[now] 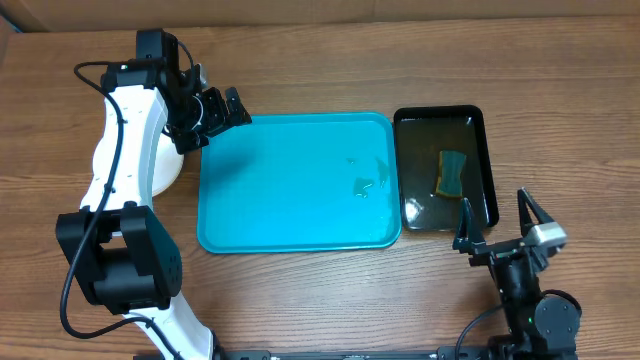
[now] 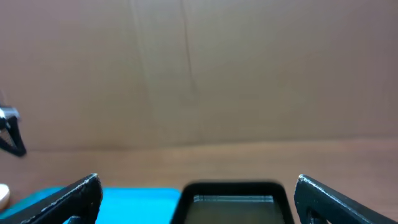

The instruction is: Clean dirty plates on tray and stack at the side

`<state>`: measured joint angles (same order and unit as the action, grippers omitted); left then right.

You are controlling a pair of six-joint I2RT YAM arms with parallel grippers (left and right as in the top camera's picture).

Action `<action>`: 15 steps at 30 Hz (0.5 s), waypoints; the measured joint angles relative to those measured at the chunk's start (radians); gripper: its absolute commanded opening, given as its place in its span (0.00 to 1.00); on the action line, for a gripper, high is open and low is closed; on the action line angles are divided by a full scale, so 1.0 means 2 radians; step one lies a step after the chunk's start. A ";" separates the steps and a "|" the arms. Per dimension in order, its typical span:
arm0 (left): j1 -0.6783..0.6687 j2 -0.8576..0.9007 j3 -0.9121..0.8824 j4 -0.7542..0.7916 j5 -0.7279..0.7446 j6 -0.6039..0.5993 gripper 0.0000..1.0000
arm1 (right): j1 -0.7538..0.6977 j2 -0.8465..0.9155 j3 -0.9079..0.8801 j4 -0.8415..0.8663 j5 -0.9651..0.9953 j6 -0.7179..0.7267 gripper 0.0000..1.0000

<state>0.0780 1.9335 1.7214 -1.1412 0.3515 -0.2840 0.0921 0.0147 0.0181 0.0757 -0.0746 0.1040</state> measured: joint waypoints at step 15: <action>0.000 0.000 0.000 0.000 0.000 0.000 1.00 | 0.000 0.000 0.000 -0.079 0.000 -0.054 1.00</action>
<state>0.0780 1.9335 1.7214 -1.1416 0.3515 -0.2840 0.0921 0.0147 0.0181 -0.0830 -0.0742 -0.0040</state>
